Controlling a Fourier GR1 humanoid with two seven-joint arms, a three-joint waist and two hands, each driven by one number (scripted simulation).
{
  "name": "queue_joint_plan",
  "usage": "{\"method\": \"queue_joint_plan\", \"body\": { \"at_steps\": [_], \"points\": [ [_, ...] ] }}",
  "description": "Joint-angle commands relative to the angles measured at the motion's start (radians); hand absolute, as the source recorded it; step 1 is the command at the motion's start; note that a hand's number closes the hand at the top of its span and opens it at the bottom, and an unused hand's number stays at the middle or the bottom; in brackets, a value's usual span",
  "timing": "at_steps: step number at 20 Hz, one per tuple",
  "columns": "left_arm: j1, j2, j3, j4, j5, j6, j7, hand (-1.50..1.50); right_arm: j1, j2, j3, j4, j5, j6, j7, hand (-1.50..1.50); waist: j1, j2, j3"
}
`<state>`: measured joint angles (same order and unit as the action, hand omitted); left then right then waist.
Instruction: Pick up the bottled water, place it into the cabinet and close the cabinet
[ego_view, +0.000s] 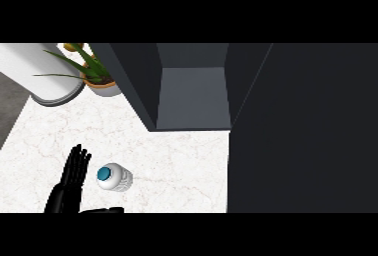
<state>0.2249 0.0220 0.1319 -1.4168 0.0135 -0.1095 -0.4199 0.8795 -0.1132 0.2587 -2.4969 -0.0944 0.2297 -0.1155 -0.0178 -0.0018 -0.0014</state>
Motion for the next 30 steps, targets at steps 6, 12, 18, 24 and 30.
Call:
{"method": "queue_joint_plan", "body": {
  "at_steps": [6,12,18,24,30],
  "points": [
    [-0.104,0.009,0.049,0.386,0.007,-0.051,-0.249,-1.50,0.079,-0.024,-0.017,-0.112,-0.040,0.030,0.002,-1.50,0.003,0.001,0.000],
    [-0.272,0.043,0.055,0.608,0.026,-0.162,-0.289,-1.50,0.076,-0.010,0.023,-0.131,-0.030,0.017,0.021,-1.50,-0.001,0.004,-0.001],
    [-0.265,-0.019,0.060,0.733,0.018,-0.128,-0.448,-1.50,0.169,-0.041,-0.045,-0.090,-0.069,0.078,-0.089,-1.50,-0.005,-0.001,0.000],
    [-0.379,0.028,0.136,0.788,0.110,-0.202,-0.363,1.50,0.182,-0.028,0.010,-0.088,-0.009,0.073,-0.114,-1.50,-0.008,0.001,0.000],
    [-0.385,0.010,0.108,0.813,0.111,-0.242,-0.412,1.50,0.156,-0.034,-0.002,-0.099,-0.021,0.061,-0.086,-1.50,-0.006,0.004,-0.001]
  ]
}}
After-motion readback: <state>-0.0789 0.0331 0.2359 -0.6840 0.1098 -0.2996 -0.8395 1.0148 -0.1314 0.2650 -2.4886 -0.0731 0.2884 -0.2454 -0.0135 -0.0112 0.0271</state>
